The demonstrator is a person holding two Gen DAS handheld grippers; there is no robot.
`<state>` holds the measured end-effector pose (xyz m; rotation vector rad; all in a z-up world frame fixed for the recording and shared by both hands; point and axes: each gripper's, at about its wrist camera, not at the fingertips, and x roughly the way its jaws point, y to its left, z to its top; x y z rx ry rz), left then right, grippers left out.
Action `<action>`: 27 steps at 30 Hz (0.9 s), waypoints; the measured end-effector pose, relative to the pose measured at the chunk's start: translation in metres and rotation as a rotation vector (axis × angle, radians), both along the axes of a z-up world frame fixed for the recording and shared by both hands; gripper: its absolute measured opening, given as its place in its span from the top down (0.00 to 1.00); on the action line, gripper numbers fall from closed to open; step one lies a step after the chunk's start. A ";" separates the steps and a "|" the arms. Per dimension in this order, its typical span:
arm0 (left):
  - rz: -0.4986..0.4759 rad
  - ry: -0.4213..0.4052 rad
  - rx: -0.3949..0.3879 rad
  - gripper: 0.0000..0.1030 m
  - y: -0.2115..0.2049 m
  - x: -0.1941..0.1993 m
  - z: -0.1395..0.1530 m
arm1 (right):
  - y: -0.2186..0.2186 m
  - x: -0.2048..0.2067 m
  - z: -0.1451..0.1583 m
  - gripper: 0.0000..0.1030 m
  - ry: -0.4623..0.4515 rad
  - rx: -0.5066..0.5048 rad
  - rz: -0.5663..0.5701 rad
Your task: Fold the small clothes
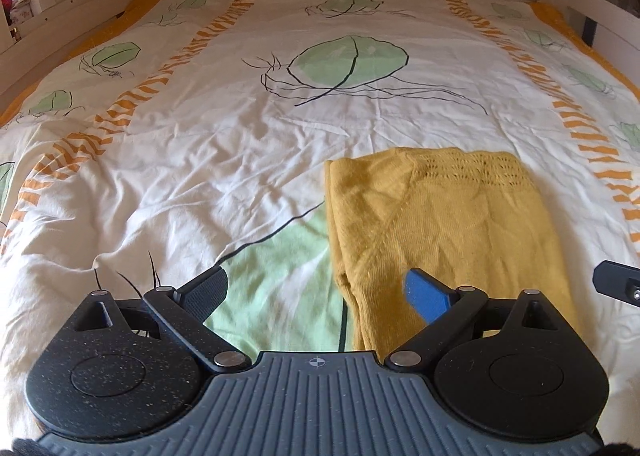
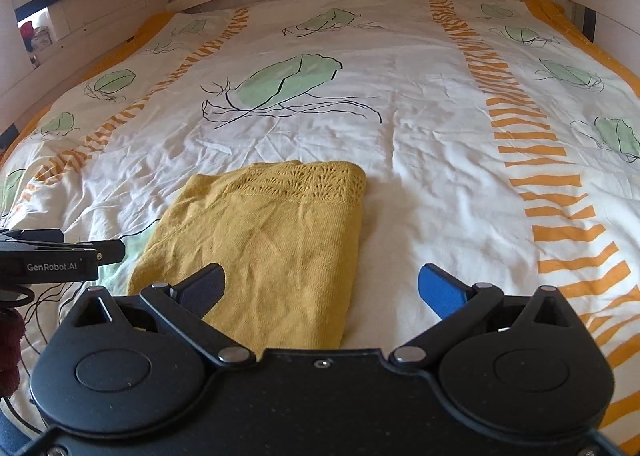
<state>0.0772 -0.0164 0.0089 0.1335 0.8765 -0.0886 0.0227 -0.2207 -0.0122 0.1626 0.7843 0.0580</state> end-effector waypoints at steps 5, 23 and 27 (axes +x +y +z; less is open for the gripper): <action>-0.011 0.047 -0.056 0.06 0.002 -0.013 -0.005 | 0.006 -0.009 -0.003 0.01 0.041 -0.031 -0.059; -0.035 0.125 -0.061 0.06 0.004 -0.035 -0.024 | 0.003 -0.017 -0.020 0.01 0.126 0.018 -0.070; -0.037 0.115 -0.051 0.06 0.001 -0.037 -0.023 | 0.002 -0.018 -0.022 0.01 0.136 0.027 -0.071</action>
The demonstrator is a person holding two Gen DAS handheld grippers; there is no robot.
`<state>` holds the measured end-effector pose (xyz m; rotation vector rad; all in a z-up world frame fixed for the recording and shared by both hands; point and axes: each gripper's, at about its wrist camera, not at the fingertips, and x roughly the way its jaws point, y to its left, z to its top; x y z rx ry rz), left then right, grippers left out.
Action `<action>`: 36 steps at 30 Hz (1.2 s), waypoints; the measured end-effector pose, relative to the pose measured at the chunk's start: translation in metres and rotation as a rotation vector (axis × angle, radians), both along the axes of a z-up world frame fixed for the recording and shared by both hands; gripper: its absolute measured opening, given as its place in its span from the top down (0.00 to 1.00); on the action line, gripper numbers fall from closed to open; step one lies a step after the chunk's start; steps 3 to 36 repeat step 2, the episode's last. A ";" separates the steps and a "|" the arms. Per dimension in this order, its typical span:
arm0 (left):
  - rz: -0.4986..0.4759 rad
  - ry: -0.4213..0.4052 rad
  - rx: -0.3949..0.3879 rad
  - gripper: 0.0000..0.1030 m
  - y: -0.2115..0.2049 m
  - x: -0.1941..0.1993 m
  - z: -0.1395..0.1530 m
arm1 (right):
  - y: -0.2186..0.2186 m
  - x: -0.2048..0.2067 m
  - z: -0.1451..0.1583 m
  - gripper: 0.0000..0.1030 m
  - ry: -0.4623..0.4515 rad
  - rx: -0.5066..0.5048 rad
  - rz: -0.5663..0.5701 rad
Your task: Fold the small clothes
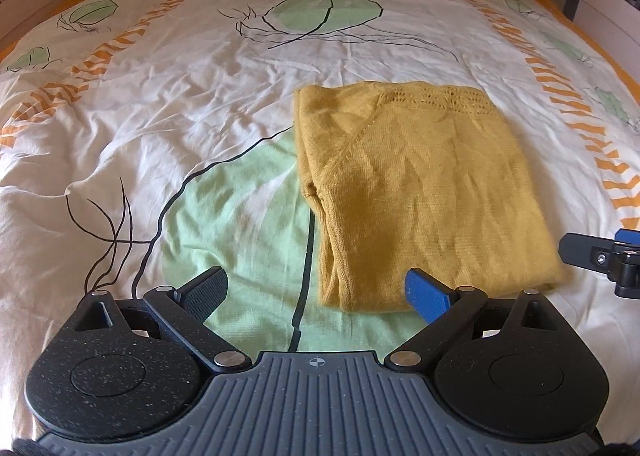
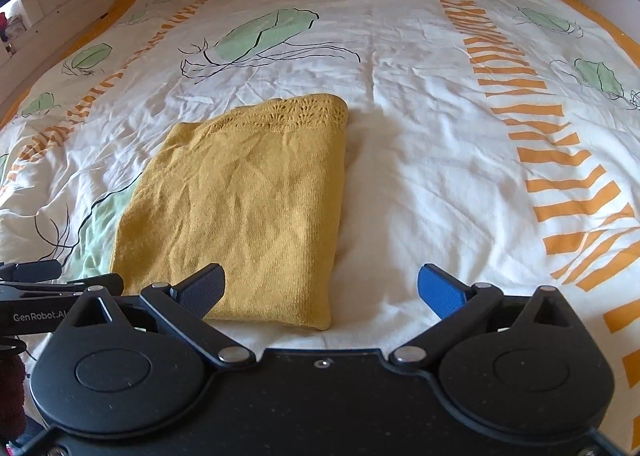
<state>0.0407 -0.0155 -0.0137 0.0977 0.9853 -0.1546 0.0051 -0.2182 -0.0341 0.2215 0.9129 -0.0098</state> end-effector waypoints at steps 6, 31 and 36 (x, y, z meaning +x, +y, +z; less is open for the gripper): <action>-0.005 -0.002 -0.001 0.06 -0.001 0.000 0.001 | 0.000 0.000 -0.001 0.01 0.003 0.004 0.000; -0.005 -0.002 -0.001 0.06 -0.001 0.000 0.001 | 0.000 0.000 -0.001 0.01 0.003 0.004 0.000; -0.005 -0.002 -0.001 0.06 -0.001 0.000 0.001 | 0.000 0.000 -0.001 0.01 0.003 0.004 0.000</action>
